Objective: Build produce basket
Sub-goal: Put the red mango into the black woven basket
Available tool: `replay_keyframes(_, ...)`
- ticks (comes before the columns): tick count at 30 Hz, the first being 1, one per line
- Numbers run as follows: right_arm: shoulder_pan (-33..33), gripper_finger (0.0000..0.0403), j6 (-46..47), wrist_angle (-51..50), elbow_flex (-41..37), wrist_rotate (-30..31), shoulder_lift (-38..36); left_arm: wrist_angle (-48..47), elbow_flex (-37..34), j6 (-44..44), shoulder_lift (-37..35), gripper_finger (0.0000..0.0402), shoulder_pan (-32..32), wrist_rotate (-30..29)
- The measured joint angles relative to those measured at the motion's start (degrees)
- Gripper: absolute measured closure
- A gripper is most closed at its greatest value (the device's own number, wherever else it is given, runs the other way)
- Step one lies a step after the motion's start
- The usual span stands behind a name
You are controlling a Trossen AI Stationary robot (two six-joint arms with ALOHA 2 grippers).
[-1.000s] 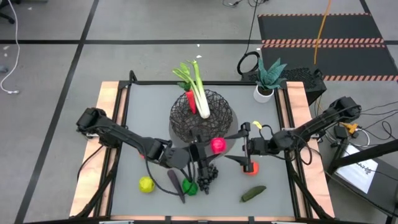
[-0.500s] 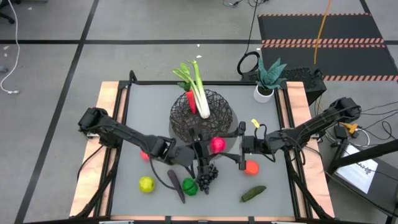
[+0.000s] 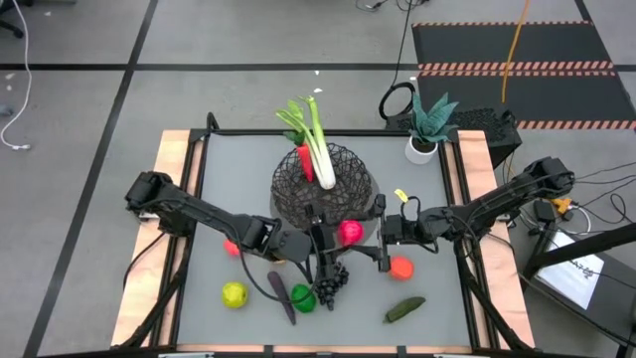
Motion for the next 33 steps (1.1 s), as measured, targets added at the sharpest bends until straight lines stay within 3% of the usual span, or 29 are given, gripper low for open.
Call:
replay_keyframes(7,-0.89,0.0146,-0.04,1.11,-0.02,-1.11,1.09,0.17,-0.07,-0.05,0.0,0.0144,0.01,0.0)
replay_keyframes(12,-0.91,0.0149,-0.07,1.22,-0.02,-1.19,1.09,0.26,-0.07,-1.49,0.0,0.0142,0.01,0.05)
replay_keyframes(16,-0.92,0.0146,-0.9,0.95,-0.02,-1.14,1.13,0.82,-0.07,-4.35,0.0,0.0113,0.08,-0.19)
replay_keyframes(21,-1.23,0.0146,-2.61,1.14,0.07,-0.55,1.08,-0.52,-0.07,-4.7,-1.6,0.0054,-0.95,-6.97)
replay_keyframes(25,-2.22,0.0146,-2.9,0.73,0.07,-0.87,1.05,-3.49,-0.07,-4.38,-3.6,0.0017,-2.05,-8.79)
replay_keyframes(33,-7.7,0.0145,-1.43,0.07,-2.18,-0.73,1.12,-6.41,0.02,-5.94,-6.14,0.0017,-5.52,-16.25)
